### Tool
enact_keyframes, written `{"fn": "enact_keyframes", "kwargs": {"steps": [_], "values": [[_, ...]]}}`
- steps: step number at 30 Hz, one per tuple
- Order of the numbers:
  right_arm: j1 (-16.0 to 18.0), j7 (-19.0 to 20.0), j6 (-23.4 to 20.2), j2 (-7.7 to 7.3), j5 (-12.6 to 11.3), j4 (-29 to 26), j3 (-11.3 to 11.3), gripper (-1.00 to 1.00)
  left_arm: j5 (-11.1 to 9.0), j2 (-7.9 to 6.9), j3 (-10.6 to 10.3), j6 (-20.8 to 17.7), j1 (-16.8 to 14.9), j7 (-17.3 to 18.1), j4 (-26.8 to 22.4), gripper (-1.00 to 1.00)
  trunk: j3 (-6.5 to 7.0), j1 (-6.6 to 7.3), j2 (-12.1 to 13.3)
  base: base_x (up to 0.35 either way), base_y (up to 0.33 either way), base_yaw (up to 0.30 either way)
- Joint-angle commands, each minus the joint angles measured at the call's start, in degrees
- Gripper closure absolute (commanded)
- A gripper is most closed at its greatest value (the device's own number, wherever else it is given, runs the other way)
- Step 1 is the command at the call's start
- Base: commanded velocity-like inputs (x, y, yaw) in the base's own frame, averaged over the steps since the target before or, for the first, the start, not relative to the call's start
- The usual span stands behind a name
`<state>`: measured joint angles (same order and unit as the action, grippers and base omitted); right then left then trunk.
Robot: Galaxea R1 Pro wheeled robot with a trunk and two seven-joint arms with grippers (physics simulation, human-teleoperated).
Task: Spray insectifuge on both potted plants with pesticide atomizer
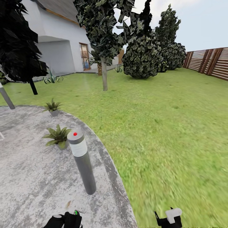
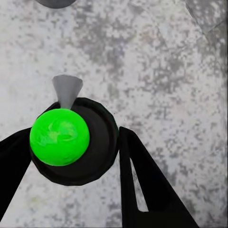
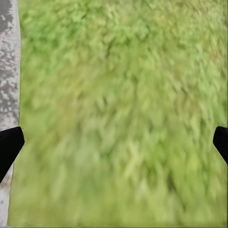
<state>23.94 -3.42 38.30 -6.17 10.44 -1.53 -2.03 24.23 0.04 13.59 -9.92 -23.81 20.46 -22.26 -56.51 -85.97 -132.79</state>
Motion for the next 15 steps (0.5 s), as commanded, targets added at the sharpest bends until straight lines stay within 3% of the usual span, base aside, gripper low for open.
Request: {"fn": "enact_keyframes", "kwargs": {"steps": [1, 15], "values": [[0.04, -0.36, 0.08, 0.0, 0.37, 0.03, -0.17, -1.0, 0.31, 0.05, 0.47, -0.38, -0.01, 0.46, -0.15, 1.0, -0.05, 0.01, -0.02, 0.0, -0.276, 0.0], [0.02, -0.36, 0.06, 0.01, 0.37, 0.03, -0.17, -1.0, 0.29, 0.05, 0.47, -0.37, -0.01, 0.46, -0.13, 1.0, -0.05, 0.01, -0.02, 0.047, -0.276, 0.0]]}}
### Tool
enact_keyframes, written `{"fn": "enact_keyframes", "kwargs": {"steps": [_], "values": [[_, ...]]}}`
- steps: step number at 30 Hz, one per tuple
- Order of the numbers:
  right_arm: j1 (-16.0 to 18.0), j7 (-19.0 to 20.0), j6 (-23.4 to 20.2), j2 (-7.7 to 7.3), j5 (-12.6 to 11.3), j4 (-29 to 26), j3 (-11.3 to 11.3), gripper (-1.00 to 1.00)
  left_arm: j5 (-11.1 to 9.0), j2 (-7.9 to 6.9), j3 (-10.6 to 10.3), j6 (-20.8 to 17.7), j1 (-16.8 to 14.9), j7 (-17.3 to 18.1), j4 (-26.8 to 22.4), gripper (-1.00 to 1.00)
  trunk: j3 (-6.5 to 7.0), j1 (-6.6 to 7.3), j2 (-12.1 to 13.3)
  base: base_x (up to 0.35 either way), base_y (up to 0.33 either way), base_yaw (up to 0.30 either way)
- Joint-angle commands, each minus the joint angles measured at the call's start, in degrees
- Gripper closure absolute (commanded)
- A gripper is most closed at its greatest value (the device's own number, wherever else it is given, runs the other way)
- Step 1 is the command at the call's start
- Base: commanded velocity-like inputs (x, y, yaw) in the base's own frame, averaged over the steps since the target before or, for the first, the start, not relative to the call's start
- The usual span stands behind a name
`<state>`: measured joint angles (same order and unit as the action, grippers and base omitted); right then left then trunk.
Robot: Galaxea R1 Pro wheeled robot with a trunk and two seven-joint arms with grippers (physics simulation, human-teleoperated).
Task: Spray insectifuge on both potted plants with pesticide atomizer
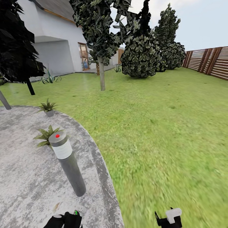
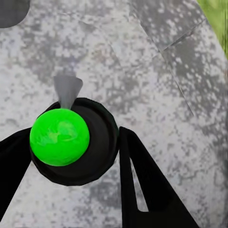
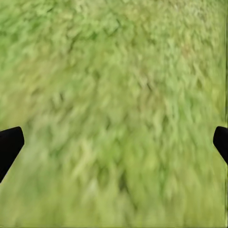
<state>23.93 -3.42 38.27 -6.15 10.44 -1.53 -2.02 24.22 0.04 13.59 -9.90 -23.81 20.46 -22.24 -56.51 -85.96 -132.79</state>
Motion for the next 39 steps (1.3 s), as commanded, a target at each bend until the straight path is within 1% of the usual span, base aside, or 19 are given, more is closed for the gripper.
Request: {"fn": "enact_keyframes", "kwargs": {"steps": [1, 25, 39], "values": [[0.04, -0.36, 0.09, -0.02, 0.37, 0.03, -0.18, -1.0, 0.3, 0.05, 0.47, -0.38, -0.01, 0.46, -0.16, 1.0, -0.05, 0.0, -0.02, 0.097, -0.276, 0.0], [0.04, -0.36, 0.13, 0.0, 0.37, 0.03, -0.18, -1.0, 0.31, 0.05, 0.47, -0.4, -0.01, 0.46, -0.13, 1.0, -0.05, 0.0, -0.02, 0.105, -0.276, 0.0], [0.03, -0.36, 0.12, -0.01, 0.37, 0.03, -0.18, -1.0, 0.3, 0.04, 0.56, -0.39, 0.02, 0.46, -0.14, 1.0, -0.05, 0.0, -0.02, 0.199, -0.232, 0.0]]}}
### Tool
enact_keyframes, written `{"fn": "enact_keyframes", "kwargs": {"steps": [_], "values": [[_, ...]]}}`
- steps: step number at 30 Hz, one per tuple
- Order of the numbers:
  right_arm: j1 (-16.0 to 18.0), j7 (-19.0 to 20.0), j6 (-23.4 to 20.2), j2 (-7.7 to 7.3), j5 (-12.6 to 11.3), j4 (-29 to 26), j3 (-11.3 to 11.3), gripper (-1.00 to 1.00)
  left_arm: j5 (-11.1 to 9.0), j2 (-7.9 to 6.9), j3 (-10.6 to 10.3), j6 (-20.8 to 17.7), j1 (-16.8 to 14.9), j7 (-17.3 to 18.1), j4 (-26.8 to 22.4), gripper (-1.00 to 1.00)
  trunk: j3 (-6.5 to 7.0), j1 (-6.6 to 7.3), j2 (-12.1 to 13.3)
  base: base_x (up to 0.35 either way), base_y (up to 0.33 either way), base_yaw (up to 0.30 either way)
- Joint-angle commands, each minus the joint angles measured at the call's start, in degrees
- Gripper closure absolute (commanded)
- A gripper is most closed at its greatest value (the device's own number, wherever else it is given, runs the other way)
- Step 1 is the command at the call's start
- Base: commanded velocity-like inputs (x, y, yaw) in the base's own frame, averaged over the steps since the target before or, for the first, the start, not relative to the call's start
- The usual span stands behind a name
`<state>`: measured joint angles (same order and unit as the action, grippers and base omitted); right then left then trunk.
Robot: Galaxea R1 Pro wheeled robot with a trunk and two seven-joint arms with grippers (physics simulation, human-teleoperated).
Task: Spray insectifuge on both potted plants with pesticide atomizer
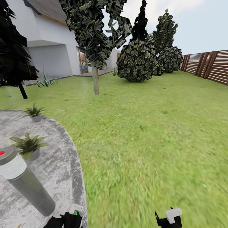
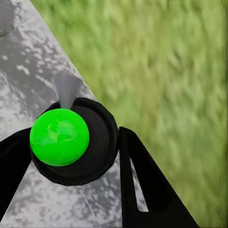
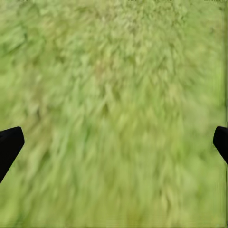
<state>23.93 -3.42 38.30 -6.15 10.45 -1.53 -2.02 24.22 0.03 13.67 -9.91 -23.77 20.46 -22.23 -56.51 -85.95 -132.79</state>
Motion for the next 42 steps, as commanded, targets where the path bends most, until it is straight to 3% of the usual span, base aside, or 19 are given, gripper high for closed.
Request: {"fn": "enact_keyframes", "kwargs": {"steps": [1, 17, 42], "values": [[0.05, -0.36, 0.1, 0.0, 0.36, 0.04, -0.17, -1.0, 0.3, 0.04, 0.47, -0.37, -0.02, 0.46, -0.12, 1.0, -0.05, -0.01, -0.02, 0.245, -0.193, 0.0], [0.05, -0.36, 0.09, 0.0, 0.36, 0.04, -0.17, -1.0, 0.3, 0.02, 0.48, -0.37, 0.04, 0.46, -0.11, 1.0, -0.05, -0.01, -0.02, 0.278, -0.159, 0.032], [0.01, -0.36, 0.05, 0.0, 0.36, 0.04, -0.2, -1.0, 0.3, 0.04, 0.47, -0.37, 0.04, 0.46, -0.13, 1.0, 0.06, -0.01, -0.02, 0.282, -0.145, 0.271]]}}
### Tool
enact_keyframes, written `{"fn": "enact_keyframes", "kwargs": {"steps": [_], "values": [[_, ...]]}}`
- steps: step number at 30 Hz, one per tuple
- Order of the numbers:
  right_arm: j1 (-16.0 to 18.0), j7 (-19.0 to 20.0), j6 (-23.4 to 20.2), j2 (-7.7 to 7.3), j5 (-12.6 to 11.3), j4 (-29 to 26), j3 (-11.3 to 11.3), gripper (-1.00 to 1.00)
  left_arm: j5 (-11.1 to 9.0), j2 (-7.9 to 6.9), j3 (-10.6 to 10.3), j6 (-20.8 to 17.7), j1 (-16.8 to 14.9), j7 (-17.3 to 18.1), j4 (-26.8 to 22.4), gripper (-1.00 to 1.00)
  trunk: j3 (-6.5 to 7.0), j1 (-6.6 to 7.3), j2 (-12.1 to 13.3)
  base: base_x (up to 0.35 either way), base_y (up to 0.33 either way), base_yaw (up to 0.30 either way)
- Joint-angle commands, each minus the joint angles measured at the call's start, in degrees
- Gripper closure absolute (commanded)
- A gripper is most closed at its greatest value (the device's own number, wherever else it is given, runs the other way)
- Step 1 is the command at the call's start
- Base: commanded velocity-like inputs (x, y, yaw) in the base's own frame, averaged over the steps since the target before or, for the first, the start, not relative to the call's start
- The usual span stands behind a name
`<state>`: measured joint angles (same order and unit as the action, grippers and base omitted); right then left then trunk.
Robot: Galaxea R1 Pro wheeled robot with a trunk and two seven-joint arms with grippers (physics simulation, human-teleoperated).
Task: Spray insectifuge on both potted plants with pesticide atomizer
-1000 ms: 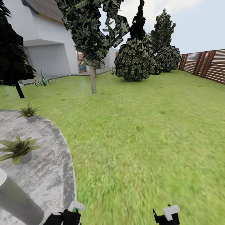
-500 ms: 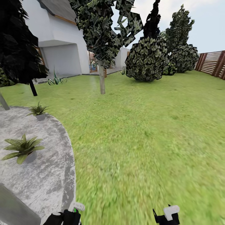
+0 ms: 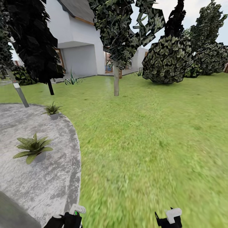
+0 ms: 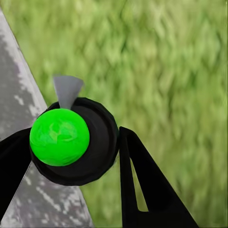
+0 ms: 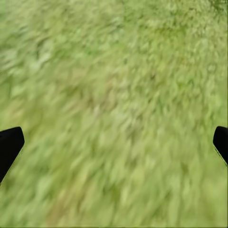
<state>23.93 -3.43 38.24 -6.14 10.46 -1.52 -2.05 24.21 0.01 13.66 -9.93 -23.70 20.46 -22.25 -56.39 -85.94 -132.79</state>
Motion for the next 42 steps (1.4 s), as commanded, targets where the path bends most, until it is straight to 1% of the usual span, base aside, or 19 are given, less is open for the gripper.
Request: {"fn": "enact_keyframes", "kwargs": {"steps": [1, 42], "values": [[0.0, -0.36, 0.11, -0.02, 0.35, 0.02, -0.18, -1.0, 0.32, 0.07, 0.48, -0.36, -0.03, 0.45, -0.1, 1.0, -0.01, -0.02, -0.02, 0.283, -0.143, 0.256], [-0.02, -0.35, 0.12, -0.02, 0.37, 0.02, -0.23, -1.0, 0.32, 0.08, 0.48, -0.36, -0.03, 0.45, -0.14, 1.0, 2.08, -0.02, -0.02, 0.283, -0.141, 0.246]]}}
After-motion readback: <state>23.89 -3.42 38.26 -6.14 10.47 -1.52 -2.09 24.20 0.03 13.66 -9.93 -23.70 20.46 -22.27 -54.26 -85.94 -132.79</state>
